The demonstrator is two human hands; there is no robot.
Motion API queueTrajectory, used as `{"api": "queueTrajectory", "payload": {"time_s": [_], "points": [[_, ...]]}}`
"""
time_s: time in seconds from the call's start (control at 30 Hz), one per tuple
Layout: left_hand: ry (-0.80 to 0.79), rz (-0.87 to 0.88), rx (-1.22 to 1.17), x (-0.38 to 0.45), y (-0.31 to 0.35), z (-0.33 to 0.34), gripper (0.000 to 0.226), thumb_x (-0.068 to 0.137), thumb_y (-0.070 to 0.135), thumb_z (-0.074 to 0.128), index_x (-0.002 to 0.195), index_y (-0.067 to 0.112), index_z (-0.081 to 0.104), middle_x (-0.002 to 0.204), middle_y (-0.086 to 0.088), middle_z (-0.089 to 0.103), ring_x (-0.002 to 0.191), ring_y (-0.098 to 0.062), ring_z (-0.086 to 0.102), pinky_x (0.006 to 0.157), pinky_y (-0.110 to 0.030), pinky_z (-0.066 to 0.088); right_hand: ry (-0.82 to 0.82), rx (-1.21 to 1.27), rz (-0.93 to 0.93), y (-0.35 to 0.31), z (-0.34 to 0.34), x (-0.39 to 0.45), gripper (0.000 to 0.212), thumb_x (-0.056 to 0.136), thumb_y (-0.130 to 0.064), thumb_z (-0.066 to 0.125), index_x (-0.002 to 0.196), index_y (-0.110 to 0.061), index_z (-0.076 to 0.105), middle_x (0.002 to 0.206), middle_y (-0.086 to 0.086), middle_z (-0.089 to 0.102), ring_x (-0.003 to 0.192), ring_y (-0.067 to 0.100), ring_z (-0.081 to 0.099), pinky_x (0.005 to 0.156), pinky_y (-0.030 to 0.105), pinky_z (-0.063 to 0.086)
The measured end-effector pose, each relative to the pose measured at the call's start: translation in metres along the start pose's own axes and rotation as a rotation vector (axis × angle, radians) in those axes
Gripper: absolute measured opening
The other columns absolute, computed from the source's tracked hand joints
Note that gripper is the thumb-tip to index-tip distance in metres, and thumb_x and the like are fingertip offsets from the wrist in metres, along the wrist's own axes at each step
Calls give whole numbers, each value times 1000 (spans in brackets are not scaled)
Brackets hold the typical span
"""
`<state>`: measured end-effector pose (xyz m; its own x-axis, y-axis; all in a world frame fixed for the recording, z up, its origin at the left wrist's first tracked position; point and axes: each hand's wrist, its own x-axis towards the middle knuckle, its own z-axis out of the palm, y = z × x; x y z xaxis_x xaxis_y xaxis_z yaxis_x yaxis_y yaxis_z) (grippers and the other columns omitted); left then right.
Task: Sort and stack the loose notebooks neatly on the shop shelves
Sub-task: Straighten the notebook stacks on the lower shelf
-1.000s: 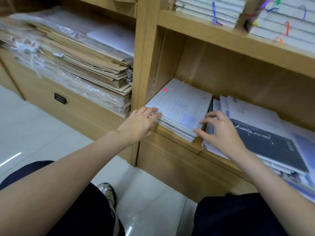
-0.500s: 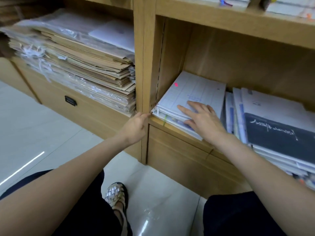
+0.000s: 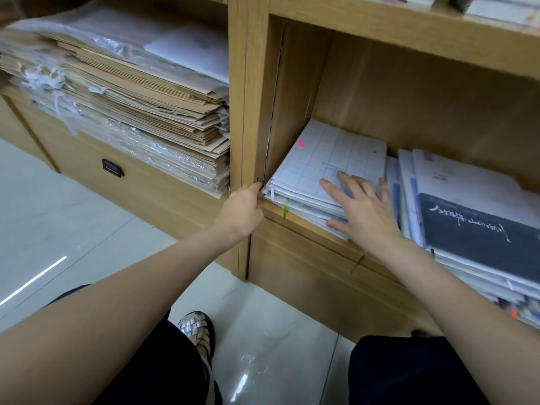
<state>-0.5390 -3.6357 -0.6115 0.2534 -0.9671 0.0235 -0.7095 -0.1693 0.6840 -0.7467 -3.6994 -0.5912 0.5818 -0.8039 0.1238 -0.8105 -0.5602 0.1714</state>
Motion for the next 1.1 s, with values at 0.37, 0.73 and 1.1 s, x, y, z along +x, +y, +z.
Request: {"api": "queueTrajectory", "payload": {"time_s": [0.37, 0.73, 1.1], "points": [[-228, -149, -238, 23, 19, 12, 47, 95, 4, 41, 140, 12, 34, 135, -8, 48, 124, -25, 43, 92, -27, 35, -51, 682, 439, 1, -16, -17, 96, 81, -19, 72, 149, -31, 5, 157, 3, -12, 145, 29, 3, 113, 35, 20], [-150, -159, -396, 35, 16, 13, 55, 91, -4, 46, 141, 17, 34, 123, 0, 50, 110, -13, 42, 87, -25, 35, -31, 1334, 599, 14, -8, -21, 92, 78, -4, 72, 148, -28, 18, 153, -1, 22, 139, 20, 25, 112, 37, 28], [-214, -75, -405, 28, -4, 11, 82, 83, -17, 44, 146, 29, 19, 135, -1, 46, 125, -18, 42, 93, -30, 43, -204, 903, 514, -22, -2, -40, 106, 82, -5, 67, 147, -37, -10, 157, 4, -15, 135, 25, 32, 106, 35, 38]]}}
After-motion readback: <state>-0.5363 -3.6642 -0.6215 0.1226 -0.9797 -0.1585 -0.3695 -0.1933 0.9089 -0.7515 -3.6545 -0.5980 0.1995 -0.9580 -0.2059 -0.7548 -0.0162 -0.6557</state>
